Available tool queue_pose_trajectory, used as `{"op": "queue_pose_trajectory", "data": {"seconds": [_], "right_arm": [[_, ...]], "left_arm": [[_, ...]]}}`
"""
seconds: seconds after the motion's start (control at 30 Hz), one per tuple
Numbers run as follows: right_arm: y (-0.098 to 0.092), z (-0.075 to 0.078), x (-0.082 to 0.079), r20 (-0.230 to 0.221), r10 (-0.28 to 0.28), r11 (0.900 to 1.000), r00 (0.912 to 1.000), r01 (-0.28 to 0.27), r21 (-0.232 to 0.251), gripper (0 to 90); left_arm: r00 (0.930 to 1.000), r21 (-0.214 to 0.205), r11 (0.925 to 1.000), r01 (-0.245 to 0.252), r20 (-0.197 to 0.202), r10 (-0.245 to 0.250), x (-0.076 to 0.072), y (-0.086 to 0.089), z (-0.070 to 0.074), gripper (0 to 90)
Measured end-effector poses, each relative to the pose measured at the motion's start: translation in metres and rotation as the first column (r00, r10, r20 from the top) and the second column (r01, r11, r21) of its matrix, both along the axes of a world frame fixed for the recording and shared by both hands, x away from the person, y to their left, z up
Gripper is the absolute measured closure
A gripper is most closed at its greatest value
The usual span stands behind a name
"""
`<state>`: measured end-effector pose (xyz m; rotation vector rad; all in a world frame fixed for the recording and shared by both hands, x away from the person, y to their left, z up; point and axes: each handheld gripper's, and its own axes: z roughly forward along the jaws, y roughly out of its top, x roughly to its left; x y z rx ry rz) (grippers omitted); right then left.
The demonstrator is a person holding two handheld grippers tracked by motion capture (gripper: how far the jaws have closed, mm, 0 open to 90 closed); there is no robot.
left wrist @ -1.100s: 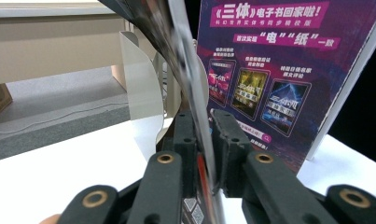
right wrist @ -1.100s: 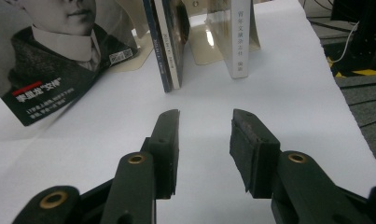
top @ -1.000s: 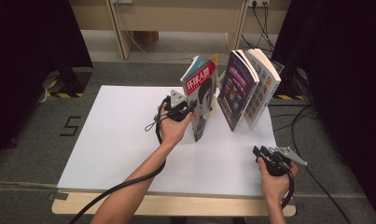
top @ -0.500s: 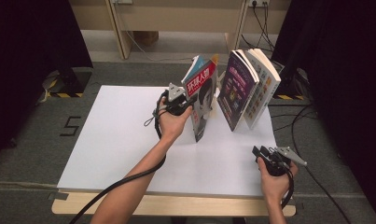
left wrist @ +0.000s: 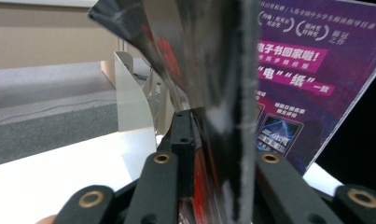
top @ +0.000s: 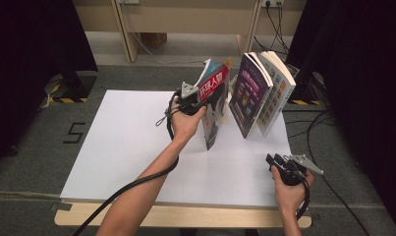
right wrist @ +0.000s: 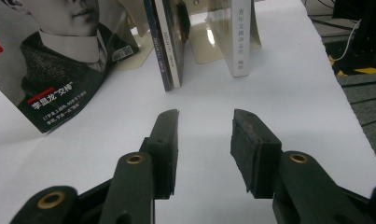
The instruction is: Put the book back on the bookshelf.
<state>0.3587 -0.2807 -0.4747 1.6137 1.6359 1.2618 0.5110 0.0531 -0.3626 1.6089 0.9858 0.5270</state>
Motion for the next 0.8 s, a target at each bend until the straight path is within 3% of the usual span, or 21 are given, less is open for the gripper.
{"op": "queue_pose_trajectory", "data": {"seconds": [0.2, 0.43, 0.47, 0.5, 0.6, 0.7, 0.8], "right_arm": [[0.001, -0.001, 0.001, -0.003, 0.004, 1.0000, 1.0000, -0.004, -0.002, 62.1], [0.001, -0.001, 0.001, -0.008, 0.002, 1.0000, 1.0000, -0.002, 0.005, 62.1], [0.001, -0.001, 0.001, -0.010, 0.002, 1.0000, 1.0000, -0.002, 0.003, 62.1], [0.001, -0.001, 0.001, -0.010, 0.002, 1.0000, 1.0000, -0.002, 0.003, 62.1], [0.000, -0.001, 0.001, -0.007, 0.002, 1.0000, 1.0000, -0.002, 0.003, 62.1], [0.000, -0.002, 0.001, -0.006, 0.002, 1.0000, 1.0000, -0.002, 0.004, 62.1], [0.000, -0.002, 0.001, -0.006, 0.002, 1.0000, 1.0000, -0.002, 0.004, 62.1]], "left_arm": [[0.9988, 0.002, 0.9999, 0.014, -0.047, -0.014, 0.001, -0.002, 0.004, 85.0], [0.9994, 0.013, 0.9996, 0.025, -0.023, -0.025, -0.003, -0.007, 0.010, 86.4], [0.9997, 0.026, 0.9994, 0.023, 0.005, -0.023, -0.005, -0.008, 0.013, 86.5], [0.9997, 0.026, 0.9994, 0.023, 0.005, -0.023, -0.005, -0.008, 0.013, 86.5], [0.9983, 0.028, 0.9996, 0.005, 0.057, -0.007, -0.006, -0.007, 0.020, 86.6], [0.9968, 0.022, 0.9997, -0.006, 0.080, 0.004, -0.006, -0.007, 0.022, 86.6], [0.9909, 0.036, 0.9987, -0.037, 0.131, 0.032, -0.004, -0.008, 0.026, 86.6]]}}
